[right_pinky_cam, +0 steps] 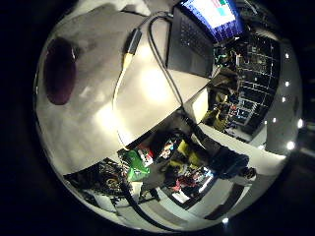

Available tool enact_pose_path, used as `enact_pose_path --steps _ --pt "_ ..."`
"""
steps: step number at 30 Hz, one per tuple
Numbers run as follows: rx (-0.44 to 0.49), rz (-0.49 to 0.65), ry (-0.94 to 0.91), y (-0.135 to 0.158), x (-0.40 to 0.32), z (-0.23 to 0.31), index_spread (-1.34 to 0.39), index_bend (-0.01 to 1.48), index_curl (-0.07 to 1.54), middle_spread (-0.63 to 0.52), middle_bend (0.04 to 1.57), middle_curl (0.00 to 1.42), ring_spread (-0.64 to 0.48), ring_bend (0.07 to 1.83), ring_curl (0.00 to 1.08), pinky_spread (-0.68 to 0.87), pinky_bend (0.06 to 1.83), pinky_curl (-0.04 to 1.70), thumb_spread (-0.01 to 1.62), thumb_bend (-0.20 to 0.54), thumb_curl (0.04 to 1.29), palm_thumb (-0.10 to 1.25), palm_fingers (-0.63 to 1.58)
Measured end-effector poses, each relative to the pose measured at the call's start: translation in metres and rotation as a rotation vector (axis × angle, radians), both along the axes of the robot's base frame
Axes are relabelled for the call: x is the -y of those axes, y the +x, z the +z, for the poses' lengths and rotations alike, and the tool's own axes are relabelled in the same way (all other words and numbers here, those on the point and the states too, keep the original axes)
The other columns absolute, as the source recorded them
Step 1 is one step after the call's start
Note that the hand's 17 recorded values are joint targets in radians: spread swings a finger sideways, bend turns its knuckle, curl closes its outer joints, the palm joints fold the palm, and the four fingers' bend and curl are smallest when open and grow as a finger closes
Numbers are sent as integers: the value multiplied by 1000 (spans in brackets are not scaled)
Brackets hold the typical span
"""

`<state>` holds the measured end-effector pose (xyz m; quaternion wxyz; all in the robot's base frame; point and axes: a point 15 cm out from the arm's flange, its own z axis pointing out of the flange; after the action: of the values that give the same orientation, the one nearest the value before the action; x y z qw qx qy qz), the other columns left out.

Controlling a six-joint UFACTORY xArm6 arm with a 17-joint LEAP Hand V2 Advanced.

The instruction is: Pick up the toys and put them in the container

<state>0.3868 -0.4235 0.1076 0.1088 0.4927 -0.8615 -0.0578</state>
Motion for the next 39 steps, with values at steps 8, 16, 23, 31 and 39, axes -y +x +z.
enact_pose_path --steps 8,16,23,31,39 --pt "-30 15 21 1 -9 -20 -263 188 294 -91 598 425 -86 841 295 239 779 318 1041 -21 313 582 493" --pt "-46 28 35 2 -16 -26 -430 473 486 -243 866 611 -270 1097 453 -333 1049 448 1029 -17 334 688 1118" --pt "-53 29 41 -4 -16 -9 -413 881 753 -232 1114 767 -257 1280 571 -279 1258 607 1026 2 391 863 1153" --pt "34 64 -27 3 -10 66 -315 1059 880 -192 1255 836 -235 1379 664 -214 1330 783 1031 -9 495 1042 1064" --pt "94 165 3 -1 -83 181 -281 1075 906 -174 1279 843 -230 1383 717 -182 1298 942 1028 -12 548 1042 1043"
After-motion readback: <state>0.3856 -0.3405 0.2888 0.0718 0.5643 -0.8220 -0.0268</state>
